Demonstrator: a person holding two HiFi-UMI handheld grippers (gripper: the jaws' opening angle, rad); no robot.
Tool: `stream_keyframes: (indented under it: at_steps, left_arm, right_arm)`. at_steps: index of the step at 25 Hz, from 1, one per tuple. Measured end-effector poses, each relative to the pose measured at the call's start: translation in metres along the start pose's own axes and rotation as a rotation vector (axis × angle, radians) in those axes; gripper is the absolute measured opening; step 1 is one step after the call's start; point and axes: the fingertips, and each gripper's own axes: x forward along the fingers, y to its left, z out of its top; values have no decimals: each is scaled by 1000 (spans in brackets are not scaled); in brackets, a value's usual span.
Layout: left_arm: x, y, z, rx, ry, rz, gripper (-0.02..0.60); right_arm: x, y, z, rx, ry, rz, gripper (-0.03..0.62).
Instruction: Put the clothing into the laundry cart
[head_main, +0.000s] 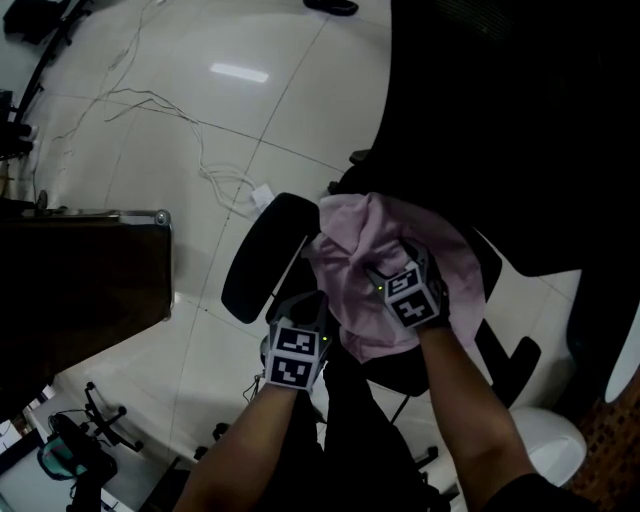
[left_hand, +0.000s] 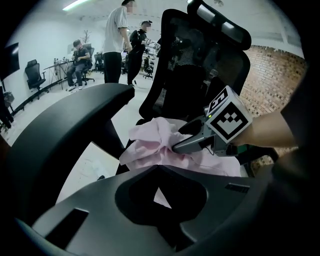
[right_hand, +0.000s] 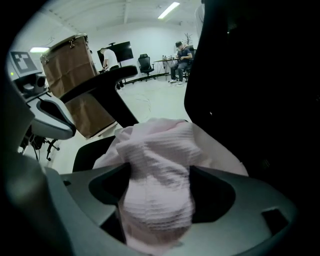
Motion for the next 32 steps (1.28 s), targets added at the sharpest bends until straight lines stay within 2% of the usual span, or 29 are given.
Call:
stream_keyframes:
  at_steps: [8, 14, 16, 18, 20, 21, 23, 28, 32]
  left_arm:
    - [-5, 3, -9, 12, 13, -5, 0]
    - [-8, 8, -17, 1, 10, -2, 0]
    - [-6, 11, -18, -8, 11, 0, 0]
    - [-4, 13, -17, -14, 8, 1, 0]
    - [-3, 11, -15, -11, 5, -4, 0]
    - [-4, 10, -15, -7, 4, -7, 0]
    - [-8, 8, -15, 2, 2, -12, 0]
    - [-29, 0, -9, 31, -15, -23, 0]
    - [-63, -6, 15, 42, -78, -28, 0]
  right_arm:
    - [41, 2, -15, -183, 105, -46, 417]
    - [53, 2, -13, -192, 153, -51, 413]
    - [51, 3, -4, -198, 142, -59, 391]
    - [53, 2, -8, -199, 150, -67, 340]
    - [53, 0, -12, -188, 146, -78, 234]
    - [52, -1, -13, -171, 135, -78, 176]
    - [43, 0, -10, -115, 96, -57, 141]
    - [-20, -1, 20, 85, -126, -4, 130]
    - [-97, -7, 42, 235, -315, -7, 129]
